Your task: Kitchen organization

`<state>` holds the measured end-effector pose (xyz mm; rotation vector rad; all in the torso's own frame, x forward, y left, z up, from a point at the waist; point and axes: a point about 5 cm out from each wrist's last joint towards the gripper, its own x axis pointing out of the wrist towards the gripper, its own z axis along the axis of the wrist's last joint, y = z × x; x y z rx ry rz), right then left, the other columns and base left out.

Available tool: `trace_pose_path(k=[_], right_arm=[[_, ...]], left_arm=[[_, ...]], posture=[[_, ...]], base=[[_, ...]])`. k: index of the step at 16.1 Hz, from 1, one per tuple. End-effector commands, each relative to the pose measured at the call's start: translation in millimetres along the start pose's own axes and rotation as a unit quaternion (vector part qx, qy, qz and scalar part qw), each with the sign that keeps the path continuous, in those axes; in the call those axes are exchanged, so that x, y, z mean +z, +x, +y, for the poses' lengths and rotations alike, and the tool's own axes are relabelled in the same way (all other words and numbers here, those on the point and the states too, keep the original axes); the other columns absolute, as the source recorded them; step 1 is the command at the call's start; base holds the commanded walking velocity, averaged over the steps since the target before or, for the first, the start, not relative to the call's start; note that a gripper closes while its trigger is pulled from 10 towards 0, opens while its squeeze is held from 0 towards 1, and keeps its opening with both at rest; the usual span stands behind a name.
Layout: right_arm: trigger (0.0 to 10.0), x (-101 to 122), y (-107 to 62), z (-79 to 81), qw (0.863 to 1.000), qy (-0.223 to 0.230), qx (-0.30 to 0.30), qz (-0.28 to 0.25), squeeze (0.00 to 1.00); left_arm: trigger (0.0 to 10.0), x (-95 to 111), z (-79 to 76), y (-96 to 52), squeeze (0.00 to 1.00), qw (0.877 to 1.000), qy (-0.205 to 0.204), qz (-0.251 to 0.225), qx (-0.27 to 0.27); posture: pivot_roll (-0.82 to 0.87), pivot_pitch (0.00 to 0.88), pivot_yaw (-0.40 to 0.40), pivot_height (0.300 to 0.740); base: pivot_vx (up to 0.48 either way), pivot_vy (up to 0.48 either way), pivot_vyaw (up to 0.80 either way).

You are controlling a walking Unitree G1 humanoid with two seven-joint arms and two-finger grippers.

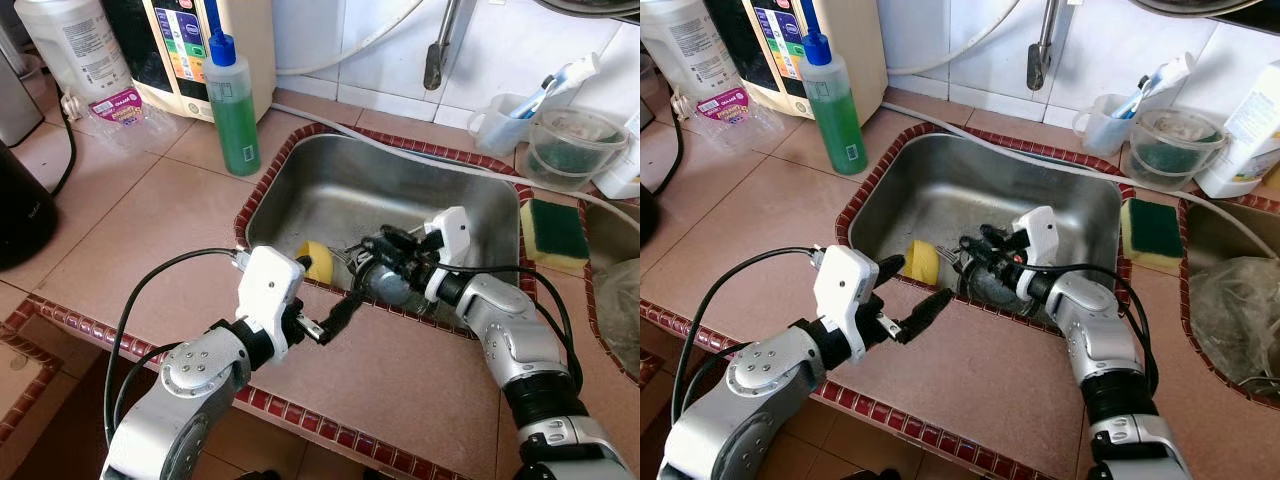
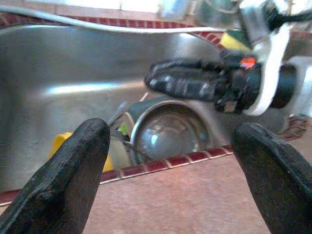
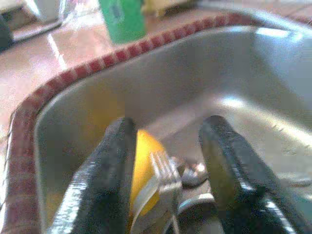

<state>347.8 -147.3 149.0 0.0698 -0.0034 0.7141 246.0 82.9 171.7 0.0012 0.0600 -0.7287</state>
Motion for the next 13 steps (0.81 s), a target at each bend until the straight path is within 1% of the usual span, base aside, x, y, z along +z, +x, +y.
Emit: trace_pose_path(k=[1,2,3,4,5,7,8,9,10,11,12,13], right_arm=[[10.0,10.9,0.2,-4.2,0.999,-0.016,-0.033,-0.030,1.00],[10.0,12.1,0.5,-5.8,0.998,-0.018,-0.053,-0.038,1.00],[10.0,14.2,-0.3,-7.1,0.995,-0.018,-0.079,-0.055,1.00],[10.0,17.3,-2.1,-7.0,0.992,-0.022,-0.102,-0.071,1.00],[10.0,18.7,-3.0,-6.9,0.990,-0.023,-0.117,-0.080,1.00],[10.0,22.7,-7.7,-4.6,0.982,-0.032,-0.150,-0.107,1.00],[10.0,23.1,-9.6,-3.1,0.979,-0.027,-0.163,-0.115,1.00],[10.0,22.6,-11.5,-0.9,0.977,-0.033,-0.174,-0.121,1.00],[10.0,19.8,-14.7,1.3,0.973,-0.037,-0.191,-0.125,0.35],[10.0,16.9,-17.7,4.0,0.967,-0.034,-0.219,-0.127,0.00],[10.0,16.3,-19.5,10.6,0.961,-0.026,-0.241,-0.137,0.00],[10.0,15.2,-20.0,15.6,0.959,-0.037,-0.245,-0.138,0.00]], left_arm=[[10.0,-0.2,7.2,1.9,0.00,0.999,0.010,-0.003,0.030],[10.0,-0.6,11.7,3.3,0.00,0.999,0.012,-0.004,0.048],[10.0,-1.3,19.1,5.8,0.00,0.997,0.026,-0.006,0.066],[10.0,-1.7,27.1,7.5,0.00,0.996,0.022,-0.012,0.088],[10.0,-2.8,32.8,8.6,0.00,0.995,-0.001,-0.016,0.101],[10.0,-6.2,46.3,12.2,0.00,0.990,-0.032,-0.021,0.138],[10.0,-2.2,50.2,12.9,0.00,0.987,-0.024,-0.042,0.154],[10.0,-2.6,52.4,15.0,0.00,0.986,-0.016,-0.042,0.161],[10.0,-6.6,54.1,18.5,0.00,0.986,-0.010,-0.031,0.165],[10.0,-8.1,57.5,21.2,0.00,0.984,-0.006,-0.027,0.175],[10.0,-5.4,62.4,22.5,0.00,0.982,-0.022,-0.049,0.183],[10.0,-4.4,66.1,22.2,0.00,0.980,-0.013,-0.061,0.188]], posture=[[-0.12,0.160,0.009,0.740],[-0.12,0.156,0.009,0.740],[-0.12,0.126,0.010,0.740],[-0.13,0.112,0.011,0.740],[-0.14,0.097,0.013,0.740],[-0.15,0.066,0.017,0.740],[-0.16,0.047,0.022,0.740],[-0.17,0.029,0.035,0.740],[-0.17,0.023,0.034,0.740],[-0.18,0.020,0.036,0.740],[-0.19,0.016,0.045,0.740],[-0.20,0.013,0.053,0.740]], base=[[0.000,0.000,0.00],[0.000,0.000,0.00],[0.000,0.000,0.00],[0.000,0.000,0.00],[0.000,0.000,0.00],[0.000,0.000,0.00],[0.000,0.000,0.00],[0.000,0.000,0.00],[0.000,0.000,0.00],[0.000,0.000,0.00],[0.000,0.000,0.00],[0.000,0.000,0.00]])
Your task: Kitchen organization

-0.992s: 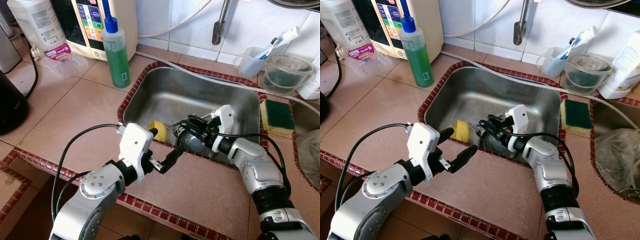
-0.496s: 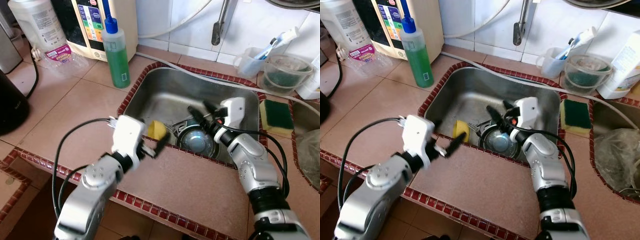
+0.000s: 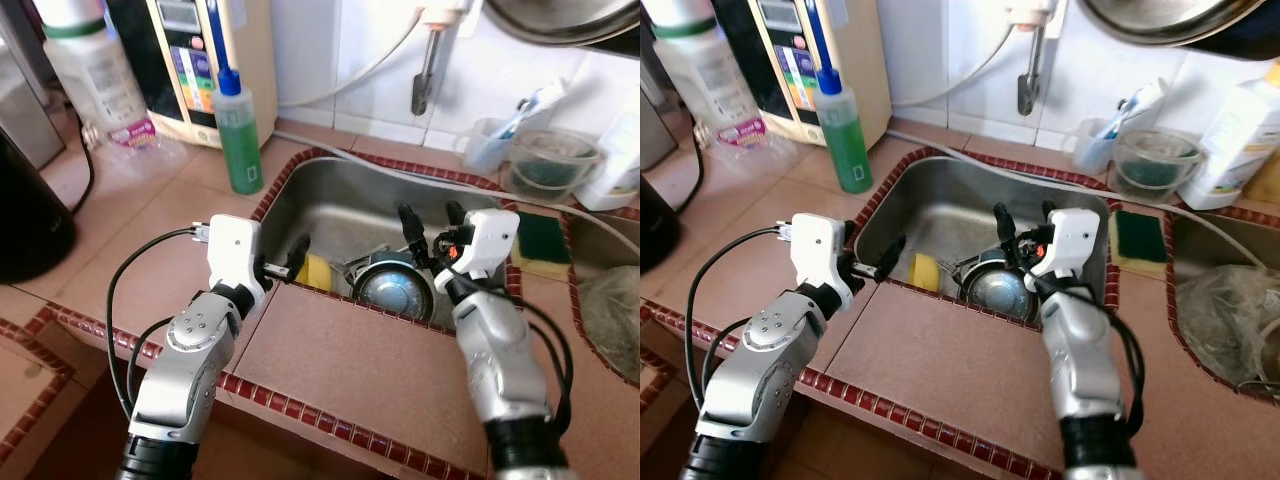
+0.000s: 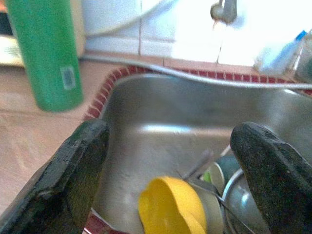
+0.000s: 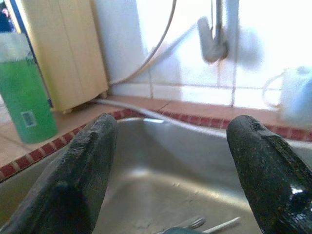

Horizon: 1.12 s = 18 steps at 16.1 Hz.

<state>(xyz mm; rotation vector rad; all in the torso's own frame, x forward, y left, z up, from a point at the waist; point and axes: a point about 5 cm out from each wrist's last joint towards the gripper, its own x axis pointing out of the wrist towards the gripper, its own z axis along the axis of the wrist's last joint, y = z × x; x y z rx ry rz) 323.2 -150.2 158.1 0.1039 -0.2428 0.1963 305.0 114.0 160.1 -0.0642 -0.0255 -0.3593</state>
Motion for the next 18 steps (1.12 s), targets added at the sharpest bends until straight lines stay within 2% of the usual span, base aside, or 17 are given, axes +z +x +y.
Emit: trace_pose_path(k=[1,2,3,4,5,7,11,13,16,18], right_arm=[[10.0,4.2,-1.2,3.4,1.000,-0.012,-0.004,-0.011,0.00],[10.0,2.3,-3.7,5.4,1.000,-0.007,-0.018,-0.010,0.00],[10.0,0.5,-7.0,7.8,0.999,-0.013,-0.029,-0.011,0.00],[10.0,-3.9,-11.3,12.0,0.999,-0.030,-0.032,-0.009,0.00],[10.0,-7.0,-13.7,12.5,0.999,-0.032,-0.039,-0.005,0.00],[10.0,-12.1,-18.5,12.9,0.998,-0.038,-0.052,0.004,0.00],[10.0,-19.7,-26.1,17.7,0.997,-0.049,-0.061,0.013,0.00],[10.0,-26.7,-32.0,25.9,0.996,-0.060,-0.060,0.020,0.00],[10.0,-29.7,-33.0,35.0,0.996,-0.071,-0.040,0.028,0.00],[10.0,-26.6,-32.4,34.5,0.996,-0.078,-0.045,0.019,0.00]], left_arm=[[10.0,3.0,7.2,1.8,0.00,1.000,0.007,-0.012,0.014],[10.0,0.1,12.2,3.0,0.00,1.000,-0.003,-0.016,0.022],[10.0,-7.3,17.2,3.8,0.00,0.999,0.009,-0.005,0.033],[10.0,-15.8,25.0,3.1,0.00,0.999,-0.030,-0.011,0.044],[10.0,-17.2,31.1,3.1,0.00,0.997,-0.022,-0.018,0.068],[10.0,-20.9,33.9,2.2,0.00,0.996,0.003,-0.023,0.082],[10.0,-27.9,24.4,-1.4,0.00,0.997,0.014,-0.022,0.071],[10.0,-31.9,15.6,-3.8,0.00,0.997,0.015,-0.037,0.066],[10.0,-33.8,9.3,-6.2,0.00,0.997,0.000,-0.052,0.056],[10.0,-33.5,10.7,-2.9,0.00,0.997,-0.014,-0.054,0.046]], posture=[[-0.21,0.010,0.059,0.740],[-0.22,0.000,0.072,0.740],[-0.22,0.000,0.078,0.740],[-0.24,0.000,0.096,0.740],[-0.24,0.000,0.103,0.740],[-0.24,0.000,0.123,0.740],[-0.24,0.009,0.141,0.740],[-0.24,0.007,0.134,0.740],[-0.25,0.000,0.109,0.740],[-0.26,0.000,0.107,0.740]], base=[[0.000,0.000,0.00],[0.000,0.000,0.00],[0.000,0.000,0.00],[0.000,0.000,0.00],[0.000,0.000,0.00],[0.000,0.000,0.00],[0.000,0.000,0.00],[0.000,0.000,0.00],[0.000,0.000,0.00],[0.000,0.000,0.00]])
